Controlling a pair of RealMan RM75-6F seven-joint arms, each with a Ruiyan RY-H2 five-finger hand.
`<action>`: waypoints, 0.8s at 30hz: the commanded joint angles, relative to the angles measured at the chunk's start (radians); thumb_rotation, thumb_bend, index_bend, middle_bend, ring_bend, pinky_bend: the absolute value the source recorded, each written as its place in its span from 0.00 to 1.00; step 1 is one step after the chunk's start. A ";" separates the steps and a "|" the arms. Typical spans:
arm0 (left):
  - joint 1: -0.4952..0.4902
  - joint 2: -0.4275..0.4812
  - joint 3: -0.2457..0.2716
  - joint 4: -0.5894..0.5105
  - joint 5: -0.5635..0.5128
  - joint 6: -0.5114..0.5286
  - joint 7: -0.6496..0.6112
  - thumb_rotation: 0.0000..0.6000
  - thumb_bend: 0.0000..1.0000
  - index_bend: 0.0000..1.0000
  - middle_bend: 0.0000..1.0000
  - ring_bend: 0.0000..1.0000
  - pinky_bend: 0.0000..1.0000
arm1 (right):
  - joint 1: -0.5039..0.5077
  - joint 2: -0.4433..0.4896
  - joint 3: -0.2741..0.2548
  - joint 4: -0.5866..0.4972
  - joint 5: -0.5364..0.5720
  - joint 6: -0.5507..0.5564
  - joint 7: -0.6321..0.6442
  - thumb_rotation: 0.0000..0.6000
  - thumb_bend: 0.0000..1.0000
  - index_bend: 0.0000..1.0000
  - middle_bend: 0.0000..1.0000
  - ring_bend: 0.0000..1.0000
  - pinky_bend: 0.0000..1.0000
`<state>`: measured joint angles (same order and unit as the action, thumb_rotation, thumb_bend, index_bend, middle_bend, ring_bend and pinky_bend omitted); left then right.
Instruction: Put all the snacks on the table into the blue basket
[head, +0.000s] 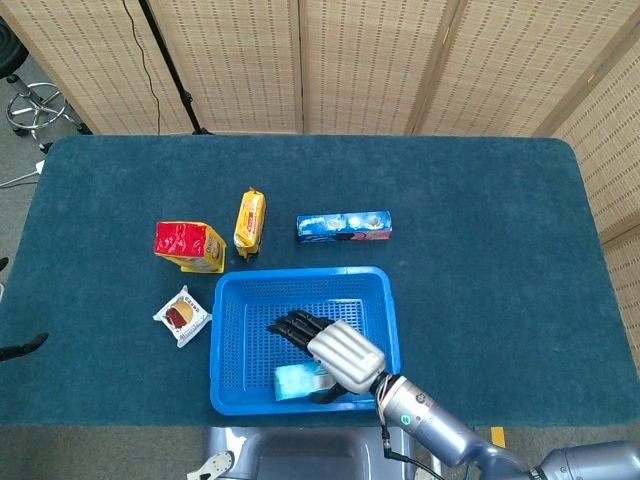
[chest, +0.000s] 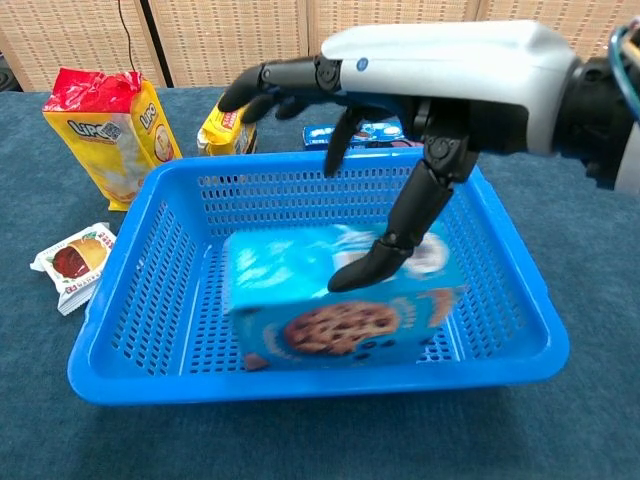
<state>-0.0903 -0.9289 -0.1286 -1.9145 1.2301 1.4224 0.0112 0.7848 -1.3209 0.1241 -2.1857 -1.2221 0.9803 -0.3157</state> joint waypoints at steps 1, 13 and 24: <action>-0.001 0.000 0.000 -0.001 0.000 0.000 0.002 1.00 0.00 0.00 0.00 0.00 0.00 | -0.006 0.032 0.011 -0.012 -0.030 0.001 0.032 1.00 0.00 0.00 0.00 0.00 0.01; 0.001 -0.013 0.003 0.006 0.017 0.016 0.012 1.00 0.00 0.00 0.00 0.00 0.00 | -0.062 0.118 0.030 0.033 -0.176 0.090 0.097 1.00 0.00 0.00 0.00 0.00 0.01; -0.056 -0.067 0.027 0.138 0.072 -0.098 -0.042 1.00 0.00 0.00 0.00 0.00 0.00 | -0.244 0.278 -0.026 0.246 -0.425 0.367 0.286 1.00 0.00 0.00 0.00 0.00 0.01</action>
<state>-0.1275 -0.9766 -0.1107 -1.8137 1.2767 1.3561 -0.0040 0.5931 -1.0926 0.1265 -1.9911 -1.5997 1.2989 -0.0868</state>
